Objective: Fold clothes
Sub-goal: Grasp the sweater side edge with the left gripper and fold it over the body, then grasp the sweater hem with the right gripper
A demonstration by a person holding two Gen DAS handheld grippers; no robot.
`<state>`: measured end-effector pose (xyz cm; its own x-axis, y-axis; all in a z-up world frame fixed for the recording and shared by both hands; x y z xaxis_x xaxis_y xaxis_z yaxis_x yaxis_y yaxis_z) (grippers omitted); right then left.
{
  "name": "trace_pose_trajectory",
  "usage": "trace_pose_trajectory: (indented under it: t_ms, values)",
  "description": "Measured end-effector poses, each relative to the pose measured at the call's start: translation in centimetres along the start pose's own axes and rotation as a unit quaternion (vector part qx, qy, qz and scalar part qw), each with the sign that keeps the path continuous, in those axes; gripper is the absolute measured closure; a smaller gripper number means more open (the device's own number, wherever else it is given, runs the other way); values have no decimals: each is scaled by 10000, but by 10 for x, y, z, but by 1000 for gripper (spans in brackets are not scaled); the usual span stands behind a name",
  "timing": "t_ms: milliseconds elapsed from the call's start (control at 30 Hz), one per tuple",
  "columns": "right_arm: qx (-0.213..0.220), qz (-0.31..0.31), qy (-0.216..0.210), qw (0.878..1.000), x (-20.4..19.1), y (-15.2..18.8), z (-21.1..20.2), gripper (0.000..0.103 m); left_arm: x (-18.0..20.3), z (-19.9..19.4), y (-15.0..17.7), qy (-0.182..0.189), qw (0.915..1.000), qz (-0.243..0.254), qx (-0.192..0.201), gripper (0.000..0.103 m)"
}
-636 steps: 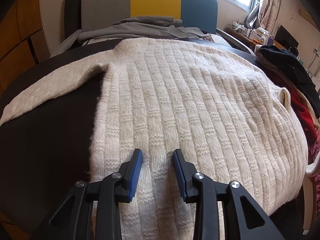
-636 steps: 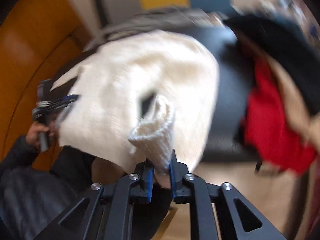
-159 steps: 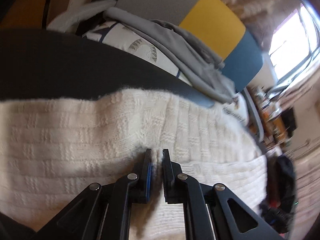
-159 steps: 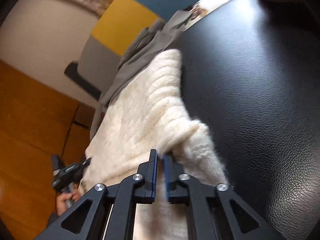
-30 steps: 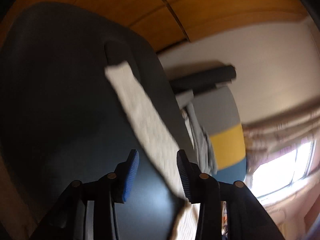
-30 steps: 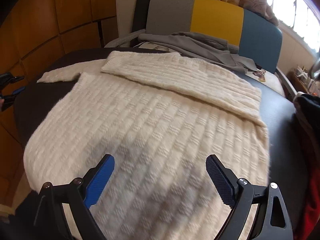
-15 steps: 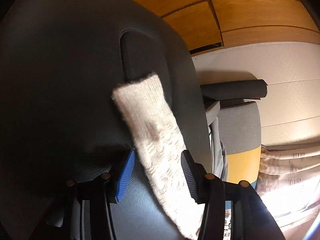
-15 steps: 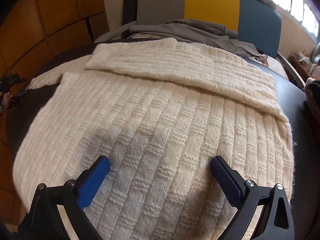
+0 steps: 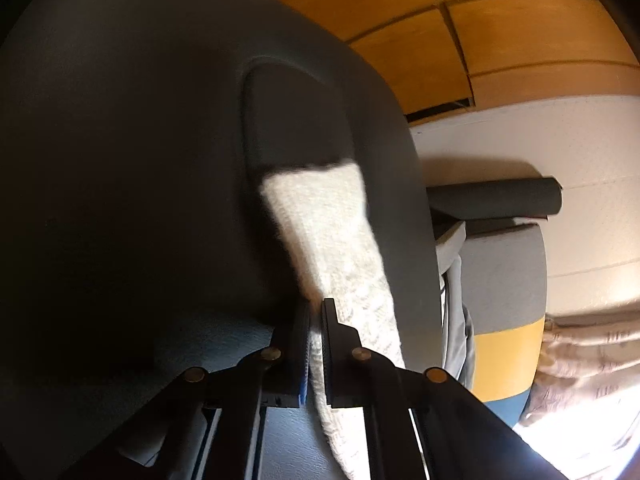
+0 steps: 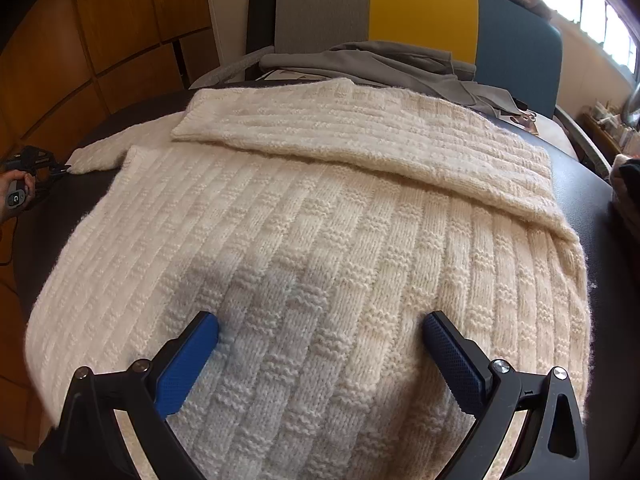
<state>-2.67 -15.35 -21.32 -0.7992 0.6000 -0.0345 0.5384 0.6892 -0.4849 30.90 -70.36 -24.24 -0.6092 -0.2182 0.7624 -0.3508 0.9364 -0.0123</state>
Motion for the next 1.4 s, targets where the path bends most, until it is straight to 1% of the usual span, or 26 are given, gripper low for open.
trace_pose_trajectory:
  t_ms: [33, 100, 200, 267, 367, 500, 600, 667, 767, 833, 900, 967, 1000, 1067, 1133, 1200, 1233, 1333, 1400]
  values:
    - [3, -2, -2, 10000, 0, 0, 0, 0, 7, 0, 3, 29, 10000, 73, 17, 99]
    - [17, -1, -2, 10000, 0, 0, 0, 0, 29, 1, 12, 255, 9992, 307, 24, 99]
    - [35, 3, -2, 10000, 0, 0, 0, 0, 69, 7, 33, 474, 9958, 784, -88, 99]
    - [46, 3, -3, 10000, 0, 1, 0, 0, 97, 15, 54, 568, 9917, 1130, -232, 99]
    - [68, 19, -17, 10000, 0, 1, 0, 0, 143, 32, 92, 687, 9821, 1682, -504, 99]
    - [92, 25, -31, 9999, 0, 1, -1, 0, 191, 64, 157, 777, 9653, 2300, -964, 99]
    - [108, 34, -57, 9999, 1, 2, -1, 0, 224, 88, 207, 824, 9492, 2735, -1321, 99]
    - [123, 49, -84, 9999, 2, 2, -1, 0, 236, 106, 240, 754, 9375, 3013, -1570, 99]
    - [133, 61, -116, 9998, 2, 2, -2, 0, 238, 129, 288, 557, 9183, 3417, -1921, 99]
    - [142, 68, -144, 9998, 3, 2, -2, 0, 235, 137, 327, 400, 9071, 3605, -2136, 99]
    - [149, 74, -174, 9997, 3, 2, -2, 0, 225, 148, 349, 211, 8980, 3758, -2278, 99]
    - [153, 78, -207, 9996, 4, 2, -3, 0, 205, 149, 370, 50, 8917, 3837, -2403, 99]
    - [154, 78, -217, 9996, 4, 2, -3, 0, 202, 154, 376, -36, 8884, 3892, -2436, 99]
    - [154, 77, -226, 9996, 4, 2, -3, 0, 190, 156, 383, -133, 8855, 3920, -2492, 99]
    - [147, 74, -226, 9996, 4, 2, -3, 0, 185, 155, 384, -84, 8866, 3897, -2491, 97]
    - [124, 64, -228, 9996, 3, 2, -3, 0, 184, 152, 382, -41, 8879, 3902, -2437, 88]
    - [104, 58, -229, 9997, 3, 2, -3, 0, 185, 148, 382, -48, 8880, 3936, -2378, 85]
    - [39, 75, -321, 9994, 4, -1, -6, 0, 185, 129, 377, -34, 8903, 4087, -2007, 82]
    - [65, 178, -463, 9987, 8, -5, -12, 0, 173, 108, 371, -19, 8936, 4150, -1707, 81]
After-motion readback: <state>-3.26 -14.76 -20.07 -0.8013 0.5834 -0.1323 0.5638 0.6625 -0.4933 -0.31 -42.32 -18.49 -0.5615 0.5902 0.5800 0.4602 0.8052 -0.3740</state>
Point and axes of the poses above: each gripper's, at about its wrist camera, not at the fingertips, and z roughly the way its jaws point, x to its right, y to its underside, the point moved 2 cm from there along z, roughly the way its jaws point, and after that the axes turned 8 degrees about -x, right-handed, at the moved point
